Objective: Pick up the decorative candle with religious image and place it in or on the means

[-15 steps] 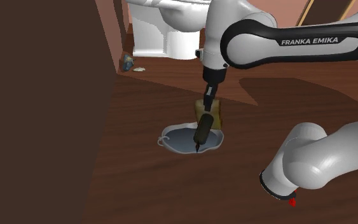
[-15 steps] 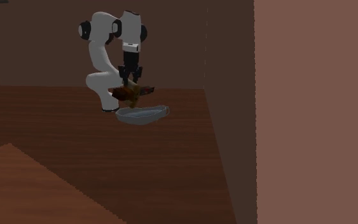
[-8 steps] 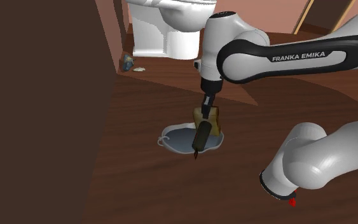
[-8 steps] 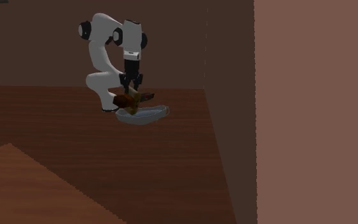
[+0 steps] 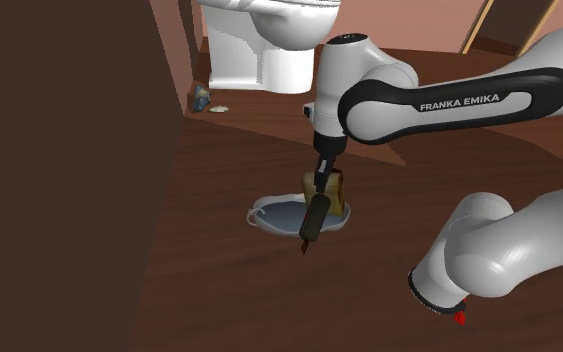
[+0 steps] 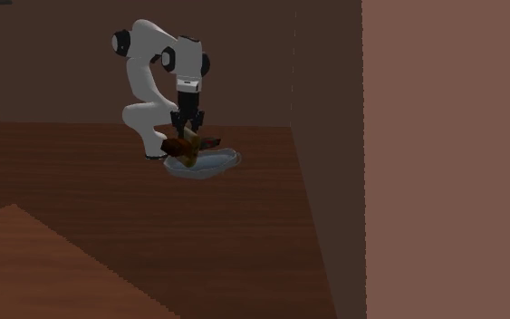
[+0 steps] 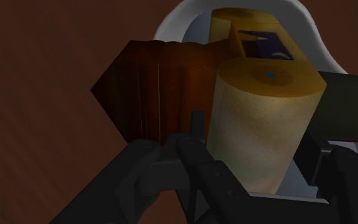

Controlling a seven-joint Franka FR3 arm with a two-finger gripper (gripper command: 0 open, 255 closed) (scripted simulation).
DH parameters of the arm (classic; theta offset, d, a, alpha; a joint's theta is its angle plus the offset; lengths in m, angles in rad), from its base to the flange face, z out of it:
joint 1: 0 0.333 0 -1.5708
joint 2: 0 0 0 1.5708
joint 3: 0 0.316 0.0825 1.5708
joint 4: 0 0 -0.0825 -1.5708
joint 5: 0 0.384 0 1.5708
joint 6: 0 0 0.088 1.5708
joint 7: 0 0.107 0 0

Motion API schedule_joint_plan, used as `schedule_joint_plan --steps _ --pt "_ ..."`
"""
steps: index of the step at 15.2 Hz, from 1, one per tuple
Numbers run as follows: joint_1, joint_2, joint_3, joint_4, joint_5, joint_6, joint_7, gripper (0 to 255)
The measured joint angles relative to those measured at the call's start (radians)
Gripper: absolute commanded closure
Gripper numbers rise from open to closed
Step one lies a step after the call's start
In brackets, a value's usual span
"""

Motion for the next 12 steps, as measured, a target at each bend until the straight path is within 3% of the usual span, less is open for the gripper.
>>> schedule_joint_plan --steps 3,4,10,12 --pt "0.001 0.000 0.001 -0.001 0.001 0.000 0.001 255" --pt "0.001 -0.003 0.000 -0.003 0.001 -0.001 0.001 0" --pt "0.002 0.001 0.001 -0.008 0.002 -0.002 0.002 0" --pt "0.003 -0.007 0.001 0.028 0.003 -0.045 0.000 0"
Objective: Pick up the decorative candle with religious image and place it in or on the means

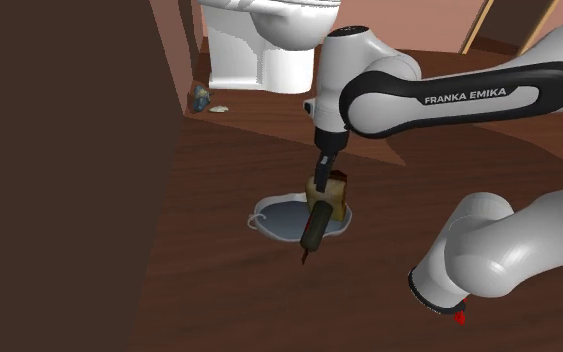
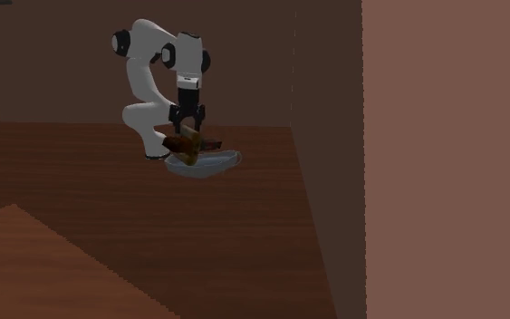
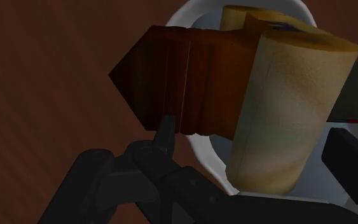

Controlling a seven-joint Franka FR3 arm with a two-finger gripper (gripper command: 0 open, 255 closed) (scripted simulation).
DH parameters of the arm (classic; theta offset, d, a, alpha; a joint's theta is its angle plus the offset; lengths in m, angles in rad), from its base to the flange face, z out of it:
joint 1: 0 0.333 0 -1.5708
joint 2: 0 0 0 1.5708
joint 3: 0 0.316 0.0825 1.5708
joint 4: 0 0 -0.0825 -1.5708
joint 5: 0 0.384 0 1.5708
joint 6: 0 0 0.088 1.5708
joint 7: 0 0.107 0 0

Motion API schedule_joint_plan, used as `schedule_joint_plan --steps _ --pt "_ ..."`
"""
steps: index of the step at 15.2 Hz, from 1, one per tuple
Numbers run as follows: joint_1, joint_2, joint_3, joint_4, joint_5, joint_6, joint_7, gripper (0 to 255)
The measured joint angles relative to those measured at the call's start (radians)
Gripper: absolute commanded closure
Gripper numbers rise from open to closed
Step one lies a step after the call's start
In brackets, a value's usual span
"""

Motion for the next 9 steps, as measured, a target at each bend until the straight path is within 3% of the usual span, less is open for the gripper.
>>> schedule_joint_plan --steps 3,9 --pt "0.001 -0.001 0.001 0.071 0.001 -0.072 0.000 0" --pt "0.001 -0.003 0.001 0.082 0.002 -0.088 0.000 0"
